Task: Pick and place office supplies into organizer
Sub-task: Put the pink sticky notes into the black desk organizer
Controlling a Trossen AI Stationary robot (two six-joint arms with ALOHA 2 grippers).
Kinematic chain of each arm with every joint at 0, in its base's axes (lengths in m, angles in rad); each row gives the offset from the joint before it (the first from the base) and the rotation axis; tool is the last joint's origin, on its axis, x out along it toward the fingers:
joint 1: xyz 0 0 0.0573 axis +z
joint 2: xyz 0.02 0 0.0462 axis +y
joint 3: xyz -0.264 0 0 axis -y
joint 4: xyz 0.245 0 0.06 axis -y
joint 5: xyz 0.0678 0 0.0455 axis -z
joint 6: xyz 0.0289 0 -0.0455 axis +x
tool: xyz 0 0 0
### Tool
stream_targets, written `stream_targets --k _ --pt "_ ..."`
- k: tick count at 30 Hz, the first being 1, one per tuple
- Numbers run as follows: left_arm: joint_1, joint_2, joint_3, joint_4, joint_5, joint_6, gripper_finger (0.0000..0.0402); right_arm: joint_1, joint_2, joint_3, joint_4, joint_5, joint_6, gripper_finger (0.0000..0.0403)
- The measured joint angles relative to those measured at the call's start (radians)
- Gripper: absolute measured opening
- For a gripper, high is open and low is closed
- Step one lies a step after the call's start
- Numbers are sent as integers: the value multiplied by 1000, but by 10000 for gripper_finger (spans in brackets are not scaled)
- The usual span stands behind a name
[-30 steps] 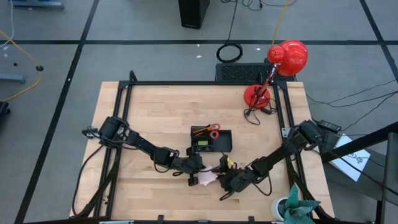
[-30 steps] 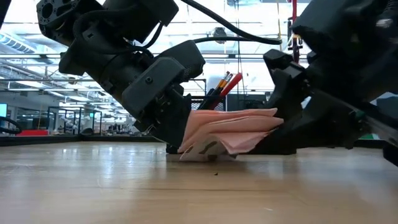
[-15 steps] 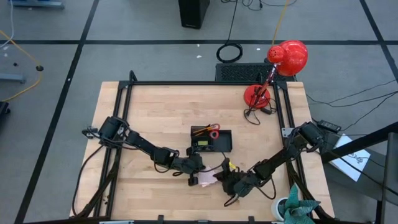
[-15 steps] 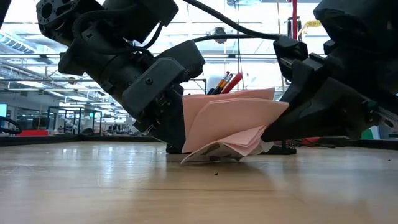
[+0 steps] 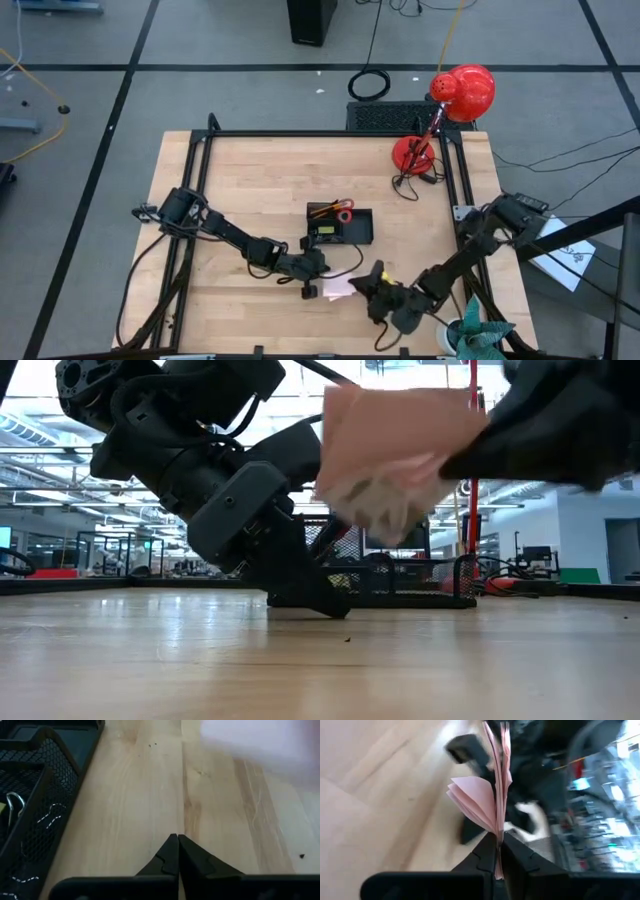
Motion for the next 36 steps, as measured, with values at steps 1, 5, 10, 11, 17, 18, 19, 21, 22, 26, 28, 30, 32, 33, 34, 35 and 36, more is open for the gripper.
stream_targets --k 1,5,10,11,17,18,19,21,22,26,28,30,32,33,34,35,36 --pt "-1 -3 0 -6 3 8 10 8 -9 6 -19 30 -14 13" --pt "-15 -37 -1 -66 8 29 22 17 -58 21 -123 134 -4 13" --pt "-48 -142 -4 -210 9 29 11 -18 -83 22 -326 150 140 13" --pt "-60 -173 -4 -239 -10 30 7 -29 -85 22 -356 147 167 13" --pt "-160 -343 -2 -287 -178 77 15 -112 -85 22 -481 146 302 13" --pt "-180 -365 -1 -289 -202 87 19 -126 -86 22 -489 146 303 13" --pt "-199 -384 -2 -297 -226 100 22 -138 -85 22 -497 145 303 13" --pt "-228 -402 -1 -290 -256 113 24 -158 -85 22 -520 145 306 13" --pt "-238 -407 -1 -291 -263 118 24 -168 -86 22 -535 144 314 13" --pt "-276 -411 -2 -304 -280 131 17 -199 -86 22 -632 112 368 13" --pt "-286 -412 -2 -317 -280 130 9 -215 -86 22 -699 91 417 13" --pt "-289 -412 -2 -327 -280 122 4 -232 -86 22 -763 88 476 13" --pt "-288 -412 -2 -328 -288 118 4 -254 -86 22 -797 61 512 13" --pt "-288 -412 -2 -327 -289 118 7 -266 -86 22 -801 43 516 13" --pt "-288 -412 -2 -328 -290 119 11 -278 -86 22 -801 24 516 13" --pt "-288 -412 -2 -328 -290 119 15 -290 -86 22 -797 4 516 13" --pt "-287 -412 -2 -327 -290 119 19 -304 -86 22 -791 -18 516 13"
